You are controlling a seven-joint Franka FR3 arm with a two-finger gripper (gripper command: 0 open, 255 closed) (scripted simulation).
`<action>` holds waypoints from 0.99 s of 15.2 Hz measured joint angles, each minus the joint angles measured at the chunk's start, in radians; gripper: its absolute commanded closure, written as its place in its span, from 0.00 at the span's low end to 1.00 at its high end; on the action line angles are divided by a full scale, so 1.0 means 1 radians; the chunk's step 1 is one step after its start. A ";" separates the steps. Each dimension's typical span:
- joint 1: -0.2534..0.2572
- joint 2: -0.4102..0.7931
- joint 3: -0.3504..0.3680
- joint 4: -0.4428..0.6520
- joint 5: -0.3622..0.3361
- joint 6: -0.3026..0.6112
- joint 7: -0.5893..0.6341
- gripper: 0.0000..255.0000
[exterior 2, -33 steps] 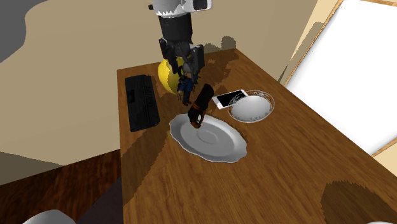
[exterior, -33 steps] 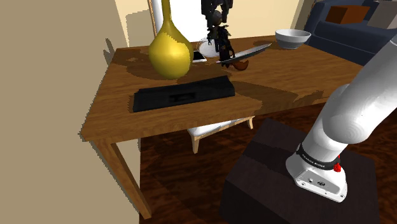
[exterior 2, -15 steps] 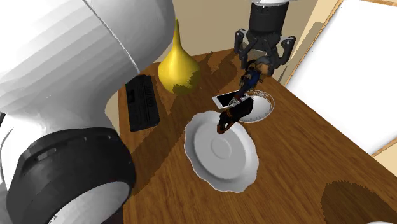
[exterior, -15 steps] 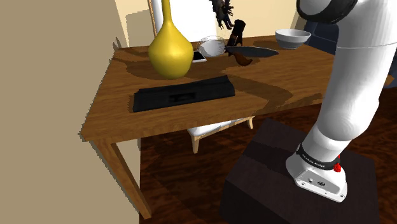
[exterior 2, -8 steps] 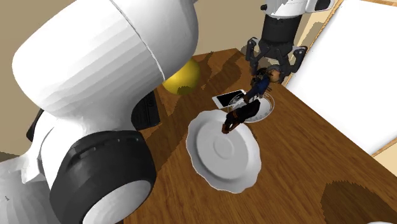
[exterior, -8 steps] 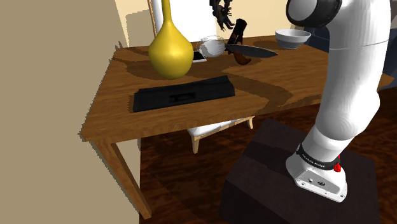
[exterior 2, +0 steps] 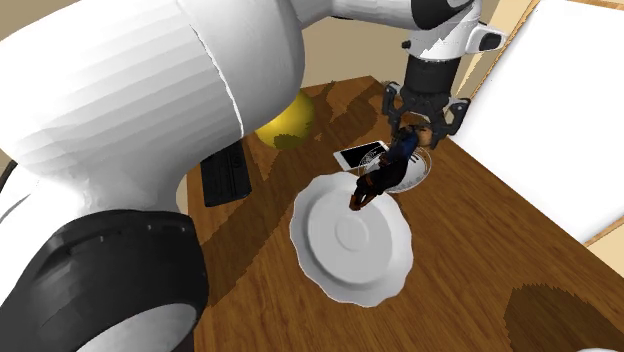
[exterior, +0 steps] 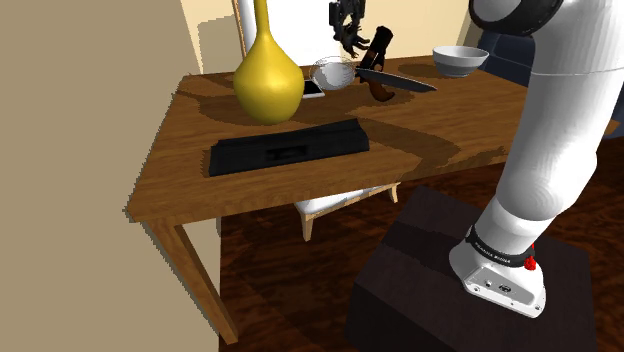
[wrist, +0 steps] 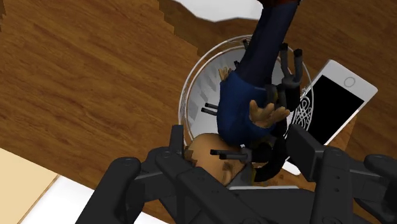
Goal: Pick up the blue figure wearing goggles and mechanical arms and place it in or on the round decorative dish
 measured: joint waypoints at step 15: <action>0.001 -0.029 0.000 -0.098 -0.002 0.070 0.004 0.00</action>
